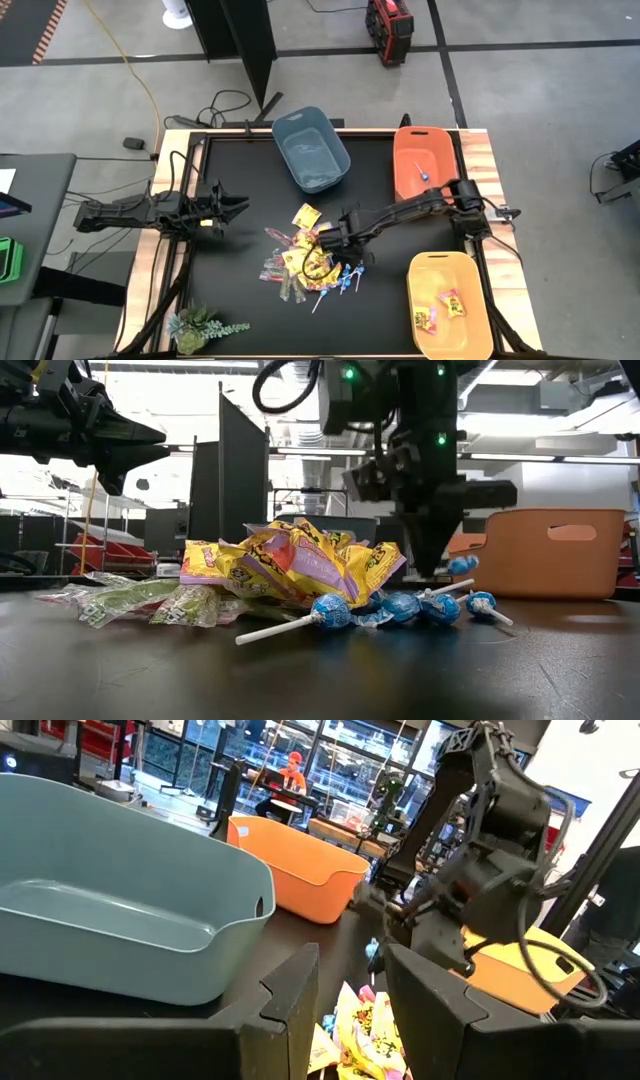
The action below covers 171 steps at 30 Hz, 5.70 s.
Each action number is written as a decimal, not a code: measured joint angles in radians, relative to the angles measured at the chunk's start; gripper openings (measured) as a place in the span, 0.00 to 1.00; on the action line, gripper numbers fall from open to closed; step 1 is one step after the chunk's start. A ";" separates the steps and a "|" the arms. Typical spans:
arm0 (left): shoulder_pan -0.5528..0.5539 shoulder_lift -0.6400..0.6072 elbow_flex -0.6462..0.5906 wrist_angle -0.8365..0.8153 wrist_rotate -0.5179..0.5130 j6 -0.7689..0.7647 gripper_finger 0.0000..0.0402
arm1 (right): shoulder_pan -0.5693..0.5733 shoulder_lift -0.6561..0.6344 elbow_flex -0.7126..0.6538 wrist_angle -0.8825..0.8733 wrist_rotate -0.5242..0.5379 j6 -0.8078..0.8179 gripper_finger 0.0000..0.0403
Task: Sort candy
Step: Put the blue candy into the orange bin
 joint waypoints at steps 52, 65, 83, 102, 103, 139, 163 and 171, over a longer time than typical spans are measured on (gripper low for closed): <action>0.000 0.000 0.000 -0.002 0.000 0.000 0.29 | -0.359 -0.764 -0.418 -0.177 0.457 0.712 0.43; 0.000 0.000 0.000 -0.001 0.000 0.006 0.29 | -0.055 -0.727 -0.417 0.261 0.261 0.357 0.60; 0.000 0.000 0.000 0.000 0.000 0.002 0.29 | 0.353 -0.341 -0.417 0.464 0.122 0.396 0.56; 0.000 0.000 0.000 -0.002 0.000 0.000 0.29 | 0.356 -0.168 -0.415 0.591 0.082 0.386 0.55; 0.000 0.000 0.000 -0.002 0.000 0.000 0.29 | 0.354 -0.170 -0.415 0.578 0.081 0.399 0.54; 0.000 0.000 0.000 -0.002 0.000 0.000 0.29 | 0.275 -0.434 -0.270 0.259 0.153 0.442 0.09; 0.000 0.000 0.000 -0.003 0.000 0.000 0.29 | 0.004 -0.915 -0.573 0.054 0.518 1.024 0.08; 0.000 0.000 0.000 -0.002 0.000 0.002 0.29 | -0.132 -0.909 -0.573 -0.182 0.472 1.136 0.09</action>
